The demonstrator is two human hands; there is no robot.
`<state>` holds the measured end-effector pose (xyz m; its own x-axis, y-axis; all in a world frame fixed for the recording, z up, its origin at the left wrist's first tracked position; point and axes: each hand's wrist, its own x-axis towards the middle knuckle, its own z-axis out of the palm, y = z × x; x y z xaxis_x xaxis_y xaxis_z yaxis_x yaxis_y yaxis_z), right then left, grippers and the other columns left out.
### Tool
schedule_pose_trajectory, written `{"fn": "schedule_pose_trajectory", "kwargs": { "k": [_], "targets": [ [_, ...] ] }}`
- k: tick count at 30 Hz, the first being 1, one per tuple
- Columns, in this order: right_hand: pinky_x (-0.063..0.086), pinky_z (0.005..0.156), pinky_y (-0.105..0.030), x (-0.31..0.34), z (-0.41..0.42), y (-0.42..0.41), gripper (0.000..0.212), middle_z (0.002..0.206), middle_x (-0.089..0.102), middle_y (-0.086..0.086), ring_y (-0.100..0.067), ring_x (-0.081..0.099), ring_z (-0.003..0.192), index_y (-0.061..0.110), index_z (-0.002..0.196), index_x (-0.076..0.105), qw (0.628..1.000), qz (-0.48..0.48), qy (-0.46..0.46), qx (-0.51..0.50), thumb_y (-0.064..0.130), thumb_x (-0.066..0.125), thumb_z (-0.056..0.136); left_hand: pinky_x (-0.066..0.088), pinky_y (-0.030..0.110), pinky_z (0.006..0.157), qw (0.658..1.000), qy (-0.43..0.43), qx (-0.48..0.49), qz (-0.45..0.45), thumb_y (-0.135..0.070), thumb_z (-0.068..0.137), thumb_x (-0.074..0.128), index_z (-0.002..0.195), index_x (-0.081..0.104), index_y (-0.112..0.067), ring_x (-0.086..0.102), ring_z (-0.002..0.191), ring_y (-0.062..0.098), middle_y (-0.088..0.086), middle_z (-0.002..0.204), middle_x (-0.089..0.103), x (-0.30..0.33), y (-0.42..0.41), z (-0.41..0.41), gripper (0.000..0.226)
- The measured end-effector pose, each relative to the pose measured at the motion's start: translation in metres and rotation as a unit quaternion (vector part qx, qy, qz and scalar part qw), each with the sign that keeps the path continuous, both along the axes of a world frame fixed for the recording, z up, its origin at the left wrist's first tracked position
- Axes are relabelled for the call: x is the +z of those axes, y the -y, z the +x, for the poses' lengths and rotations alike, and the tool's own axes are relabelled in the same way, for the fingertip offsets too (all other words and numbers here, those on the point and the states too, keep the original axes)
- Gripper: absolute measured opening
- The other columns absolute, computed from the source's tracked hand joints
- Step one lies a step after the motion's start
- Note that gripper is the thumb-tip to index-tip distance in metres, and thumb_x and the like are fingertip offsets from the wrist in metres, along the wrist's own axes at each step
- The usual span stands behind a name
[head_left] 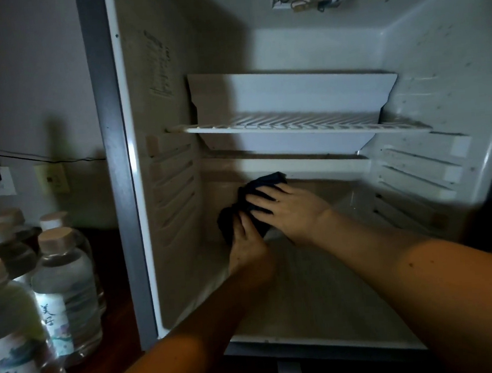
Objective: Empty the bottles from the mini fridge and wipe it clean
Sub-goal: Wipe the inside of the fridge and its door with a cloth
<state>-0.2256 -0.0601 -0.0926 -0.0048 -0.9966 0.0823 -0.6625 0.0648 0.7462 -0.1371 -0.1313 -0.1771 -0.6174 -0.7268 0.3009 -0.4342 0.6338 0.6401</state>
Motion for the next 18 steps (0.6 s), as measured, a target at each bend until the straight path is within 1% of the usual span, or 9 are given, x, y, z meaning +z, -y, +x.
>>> {"fn": "schedule_pose_trajectory", "kwargs": {
  "k": [2, 3, 4, 6, 9, 12, 15, 18],
  "targets": [
    [0.009, 0.12, -0.046, 0.006, -0.007, -0.019, 0.069, 0.163, -0.003, -0.005, -0.03, 0.002, 0.148, 0.018, 0.154, 0.017, 0.999, 0.008, -0.009, -0.032, 0.026, 0.052, 0.095, 0.005, 0.028, 0.117, 1.0, -0.018, -0.025, 0.002, -0.017, 0.098, 0.041, 0.151, -0.015, -0.009, -0.009, 0.148, 0.02, 0.008, 0.159, -0.019, 0.005, -0.017, -0.014, 0.078],
    [0.01, 0.12, -0.046, 0.007, -0.01, -0.028, 0.071, 0.163, -0.004, -0.004, -0.03, 0.001, 0.148, 0.019, 0.154, 0.016, 0.999, 0.01, -0.016, -0.049, 0.024, 0.053, 0.094, 0.005, 0.029, 0.118, 0.999, -0.021, -0.04, 0.013, -0.015, 0.098, 0.041, 0.151, -0.016, -0.009, -0.01, 0.148, 0.021, 0.008, 0.159, -0.022, 0.007, -0.026, -0.022, 0.078],
    [0.009, 0.12, -0.046, 0.009, -0.013, -0.037, 0.071, 0.163, -0.004, -0.004, -0.03, 0.001, 0.148, 0.02, 0.154, 0.014, 0.998, 0.014, -0.021, -0.066, 0.022, 0.053, 0.095, 0.007, 0.031, 0.118, 0.998, -0.023, -0.058, 0.027, -0.014, 0.097, 0.042, 0.151, -0.016, -0.01, -0.009, 0.148, 0.022, 0.008, 0.158, -0.023, 0.009, -0.036, -0.028, 0.079],
    [0.008, 0.121, -0.045, 0.011, -0.02, -0.053, 0.068, 0.163, -0.004, -0.003, -0.029, 0.001, 0.148, 0.02, 0.154, 0.015, 0.995, 0.021, -0.024, -0.093, 0.022, 0.05, 0.096, 0.012, 0.035, 0.118, 0.996, -0.013, -0.084, 0.034, -0.019, 0.096, 0.049, 0.151, -0.017, -0.011, -0.005, 0.148, 0.024, 0.007, 0.159, -0.023, 0.013, -0.051, -0.037, 0.085],
    [0.007, 0.12, -0.047, 0.012, -0.023, -0.063, 0.069, 0.162, -0.004, -0.004, -0.031, 0.001, 0.147, 0.021, 0.154, 0.014, 0.991, 0.03, -0.033, -0.129, 0.027, 0.052, 0.096, 0.016, 0.038, 0.117, 0.993, 0.013, -0.108, 0.034, -0.027, 0.096, 0.053, 0.15, -0.02, -0.009, -0.002, 0.148, 0.026, 0.009, 0.157, -0.026, 0.013, -0.065, -0.047, 0.092],
    [0.012, 0.119, -0.048, 0.012, -0.019, -0.06, 0.067, 0.161, 0.001, -0.005, -0.033, 0.008, 0.146, 0.02, 0.153, 0.017, 0.987, 0.037, -0.055, -0.146, 0.033, 0.051, 0.096, 0.016, 0.039, 0.118, 0.992, 0.039, -0.121, 0.027, -0.026, 0.096, 0.053, 0.148, -0.024, -0.008, -0.006, 0.148, 0.028, 0.011, 0.155, -0.031, 0.01, -0.069, -0.052, 0.095],
    [0.02, 0.116, -0.046, 0.016, -0.015, -0.059, 0.059, 0.16, 0.006, -0.006, -0.033, 0.017, 0.142, 0.021, 0.15, 0.027, 0.981, 0.053, -0.074, -0.168, 0.035, 0.049, 0.098, 0.013, 0.042, 0.118, 0.988, 0.058, -0.141, 0.008, -0.028, 0.095, 0.053, 0.149, -0.021, -0.009, -0.007, 0.148, 0.029, 0.012, 0.156, -0.029, 0.008, -0.067, -0.052, 0.094],
    [0.026, 0.113, -0.044, 0.02, -0.014, -0.061, 0.053, 0.158, 0.011, -0.007, -0.032, 0.025, 0.138, 0.023, 0.149, 0.032, 0.968, 0.078, -0.078, -0.226, 0.035, 0.044, 0.099, 0.014, 0.046, 0.12, 0.984, 0.06, -0.166, -0.014, -0.03, 0.094, 0.053, 0.153, -0.012, -0.014, -0.001, 0.148, 0.033, 0.012, 0.159, -0.02, 0.007, -0.066, -0.054, 0.089]
  ]
}}
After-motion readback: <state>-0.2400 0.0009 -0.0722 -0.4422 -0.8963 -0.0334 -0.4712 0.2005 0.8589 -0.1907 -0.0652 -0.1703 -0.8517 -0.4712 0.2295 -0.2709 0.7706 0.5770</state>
